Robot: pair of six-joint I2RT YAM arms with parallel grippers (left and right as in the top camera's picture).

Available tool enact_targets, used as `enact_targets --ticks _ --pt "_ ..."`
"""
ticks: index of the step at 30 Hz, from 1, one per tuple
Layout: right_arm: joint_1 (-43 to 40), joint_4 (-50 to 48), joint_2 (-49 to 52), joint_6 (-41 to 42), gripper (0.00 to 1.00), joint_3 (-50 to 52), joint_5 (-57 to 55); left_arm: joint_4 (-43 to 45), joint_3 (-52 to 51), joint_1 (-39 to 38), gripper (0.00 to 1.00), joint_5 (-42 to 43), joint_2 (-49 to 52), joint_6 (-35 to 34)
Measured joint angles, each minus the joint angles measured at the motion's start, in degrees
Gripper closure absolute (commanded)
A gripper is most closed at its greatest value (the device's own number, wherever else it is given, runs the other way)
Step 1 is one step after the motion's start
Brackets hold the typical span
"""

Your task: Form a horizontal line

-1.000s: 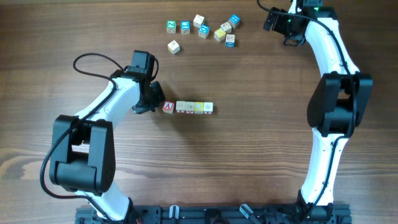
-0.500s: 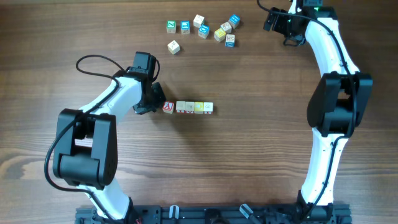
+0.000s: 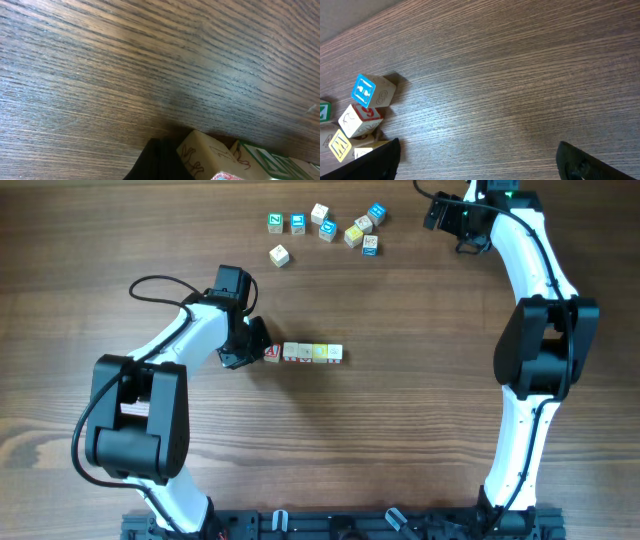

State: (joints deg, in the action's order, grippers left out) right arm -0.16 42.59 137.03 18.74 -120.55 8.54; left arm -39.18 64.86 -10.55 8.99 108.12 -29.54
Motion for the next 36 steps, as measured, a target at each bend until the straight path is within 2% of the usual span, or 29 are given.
enact_targets --ticks 6,14,17,23,27,30,36 --pt "0.0 0.0 0.0 0.0 0.00 0.0 0.0 1.0 0.0 -2.4 0.96 -0.1 0.0 0.0" --pt "0.0 0.0 0.0 0.0 0.00 0.0 0.0 3.4 0.0 -2.8 0.96 -4.7 0.0 1.0" --pt "0.0 0.0 0.0 0.0 0.00 0.0 0.0 4.7 0.0 -2.8 0.96 -4.8 0.0 2.7" --pt "0.0 0.0 0.0 0.0 0.00 0.0 0.0 5.4 0.0 -2.8 0.96 0.3 0.0 9.9" --pt "0.0 0.0 0.0 0.0 0.00 0.0 0.0 5.4 0.0 -2.8 0.94 0.8 0.0 11.5" --pt "0.0 0.0 0.0 0.0 0.00 0.0 0.0 5.4 0.0 -2.8 0.96 0.6 0.0 11.6" --pt "0.0 0.0 0.0 0.0 0.00 0.0 0.0 4.7 0.0 -0.5 0.92 -7.4 0.0 6.7"
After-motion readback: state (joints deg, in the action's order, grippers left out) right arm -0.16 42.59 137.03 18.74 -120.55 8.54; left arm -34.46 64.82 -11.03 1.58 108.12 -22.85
